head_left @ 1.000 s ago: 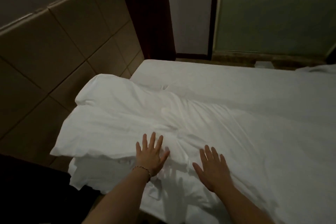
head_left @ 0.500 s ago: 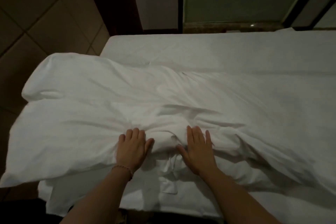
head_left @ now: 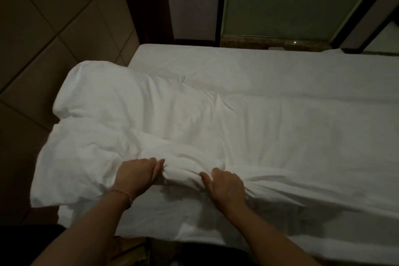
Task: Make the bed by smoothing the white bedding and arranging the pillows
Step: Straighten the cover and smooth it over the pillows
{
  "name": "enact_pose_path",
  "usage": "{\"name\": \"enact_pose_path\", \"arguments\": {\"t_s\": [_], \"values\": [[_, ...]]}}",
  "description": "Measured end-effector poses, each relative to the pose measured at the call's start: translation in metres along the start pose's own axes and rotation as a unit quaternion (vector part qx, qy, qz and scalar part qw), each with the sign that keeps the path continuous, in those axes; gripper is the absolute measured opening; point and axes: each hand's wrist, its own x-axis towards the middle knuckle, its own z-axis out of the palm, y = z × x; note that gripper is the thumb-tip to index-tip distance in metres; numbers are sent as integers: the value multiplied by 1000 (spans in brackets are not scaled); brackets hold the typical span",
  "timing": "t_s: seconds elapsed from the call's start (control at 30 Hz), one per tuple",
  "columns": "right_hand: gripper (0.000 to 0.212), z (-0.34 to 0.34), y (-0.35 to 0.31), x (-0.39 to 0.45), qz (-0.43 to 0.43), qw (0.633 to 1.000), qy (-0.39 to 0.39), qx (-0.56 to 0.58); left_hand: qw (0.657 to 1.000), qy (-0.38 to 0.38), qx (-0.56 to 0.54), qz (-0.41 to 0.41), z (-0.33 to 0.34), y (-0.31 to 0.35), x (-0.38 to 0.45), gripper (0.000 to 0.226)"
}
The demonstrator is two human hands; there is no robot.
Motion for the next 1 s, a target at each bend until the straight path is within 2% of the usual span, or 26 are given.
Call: {"name": "enact_pose_path", "arguments": {"t_s": [0.1,0.27,0.37,0.47,0.57,0.67,0.77,0.83,0.93,1.0], "values": [[71,18,-6,-26,-1,1000,-19,-11,1000,-2,5,15,6,-7,-18,64],[74,70,4,-65,22,986,-160,-39,997,-59,-6,55,47,5,-39,67],[72,63,-1,-56,12,991,-131,-1,997,14,-5,74,29,10,-26,41],[56,43,-14,-26,-26,998,-30,48,994,84,11,67,2,11,10,32],[57,32,-35,8,10,996,-11,90,998,51,17,18,-3,2,47,44],[62,42,-45,18,19,996,-33,79,997,-41,48,50,9,-16,55,56],[63,54,-39,12,1,996,-65,63,994,-67,51,65,16,-33,45,59],[60,57,-41,4,-4,997,-53,61,994,-65,55,62,20,-42,30,60],[56,56,-58,-7,-21,997,-33,64,998,-15,45,42,22,-53,-1,65],[53,53,-72,-20,-36,996,-49,61,999,1,27,25,22,-55,-24,71]]}}
